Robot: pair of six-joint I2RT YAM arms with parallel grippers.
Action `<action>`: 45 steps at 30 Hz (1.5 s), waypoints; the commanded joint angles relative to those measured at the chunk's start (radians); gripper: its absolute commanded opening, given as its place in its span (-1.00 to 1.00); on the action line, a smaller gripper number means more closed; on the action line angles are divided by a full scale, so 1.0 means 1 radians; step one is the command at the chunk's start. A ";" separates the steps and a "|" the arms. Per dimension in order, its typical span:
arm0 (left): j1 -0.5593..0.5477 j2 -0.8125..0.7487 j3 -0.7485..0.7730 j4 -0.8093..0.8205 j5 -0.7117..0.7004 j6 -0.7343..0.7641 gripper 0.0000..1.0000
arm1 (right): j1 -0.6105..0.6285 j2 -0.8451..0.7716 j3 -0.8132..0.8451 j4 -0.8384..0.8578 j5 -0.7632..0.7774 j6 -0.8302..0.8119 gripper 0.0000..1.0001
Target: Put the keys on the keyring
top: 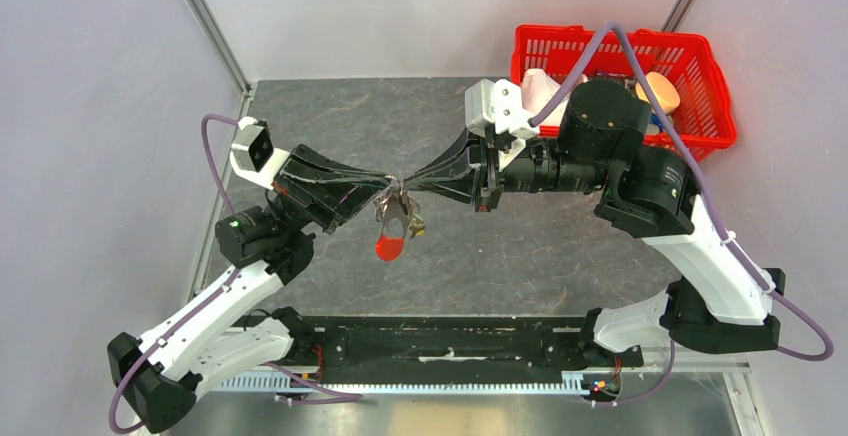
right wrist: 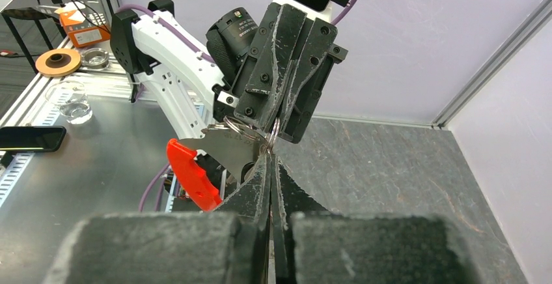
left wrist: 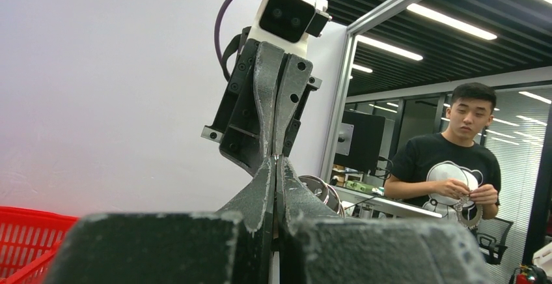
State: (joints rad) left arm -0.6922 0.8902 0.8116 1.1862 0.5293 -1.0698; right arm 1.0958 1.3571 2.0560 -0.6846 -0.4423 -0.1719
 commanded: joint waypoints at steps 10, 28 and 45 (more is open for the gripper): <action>-0.006 0.021 0.049 0.115 -0.029 -0.034 -0.96 | 0.004 -0.010 -0.010 0.075 -0.041 0.040 -1.00; -0.009 0.075 0.083 0.174 -0.035 -0.050 -0.96 | 0.004 -0.061 -0.129 0.144 0.008 0.049 -1.00; -0.011 -0.001 0.016 -0.121 -0.092 0.093 -0.96 | 0.004 -0.363 -0.326 0.100 0.434 0.102 0.17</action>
State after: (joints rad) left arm -0.6983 0.9192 0.8349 1.1835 0.5098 -1.0660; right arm 1.0958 1.0744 1.7885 -0.5812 -0.1478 -0.1062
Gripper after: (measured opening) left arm 0.029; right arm 0.574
